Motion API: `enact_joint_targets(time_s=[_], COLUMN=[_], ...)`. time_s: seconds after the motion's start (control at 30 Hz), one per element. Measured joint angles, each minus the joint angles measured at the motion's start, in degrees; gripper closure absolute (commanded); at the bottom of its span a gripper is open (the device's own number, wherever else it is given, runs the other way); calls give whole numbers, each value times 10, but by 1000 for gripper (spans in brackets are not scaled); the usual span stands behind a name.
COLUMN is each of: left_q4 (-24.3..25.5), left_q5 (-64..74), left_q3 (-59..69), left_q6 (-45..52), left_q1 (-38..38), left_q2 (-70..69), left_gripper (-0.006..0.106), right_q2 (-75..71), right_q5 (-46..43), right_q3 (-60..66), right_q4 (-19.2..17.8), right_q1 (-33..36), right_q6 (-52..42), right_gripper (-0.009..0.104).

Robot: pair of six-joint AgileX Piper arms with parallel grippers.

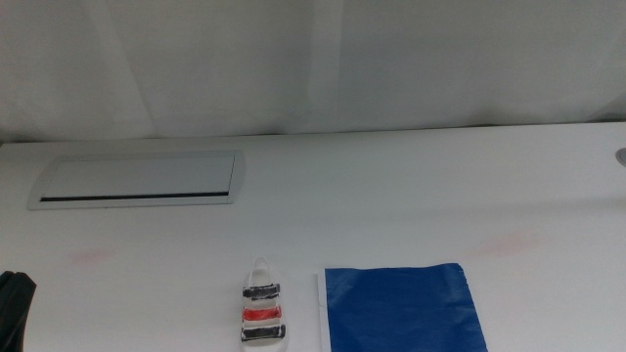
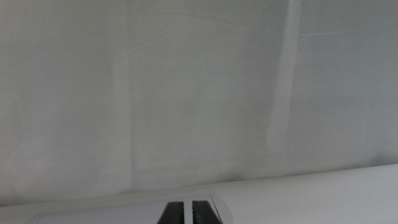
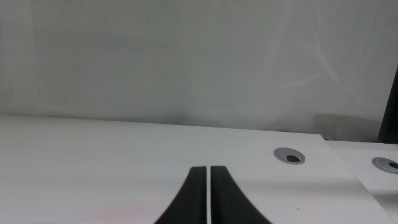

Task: Use one arm to grab the shoe from the table and place it on the mat.

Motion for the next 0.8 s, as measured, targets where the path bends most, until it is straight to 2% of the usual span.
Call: enact_joint_targets(time_s=[0.1, 0.2, 0.27, 0.3, 0.8], left_q4=[0, 0, 0, 0, 0], left_q5=[6, 6, 6, 4, 10], left_q3=[0, 0, 0, 0, -3], left_q6=[0, 0, 0, -5, -46], left_q1=[0, 0, 0, 0, 0], left_q2=[0, 0, 0, 0, 0], left_gripper=[84, 56, 31, 10, 9], right_q2=[0, 0, 0, 0, 0], right_q5=[0, 0, 0, 0, 0], right_q3=[0, 0, 0, 0, 0], right_q4=[0, 0, 0, 0, 0], right_q1=[0, 0, 0, 0, 0], right_q6=[0, 2, 2, 2, 2], right_gripper=[98, 98, 98, 98, 98])
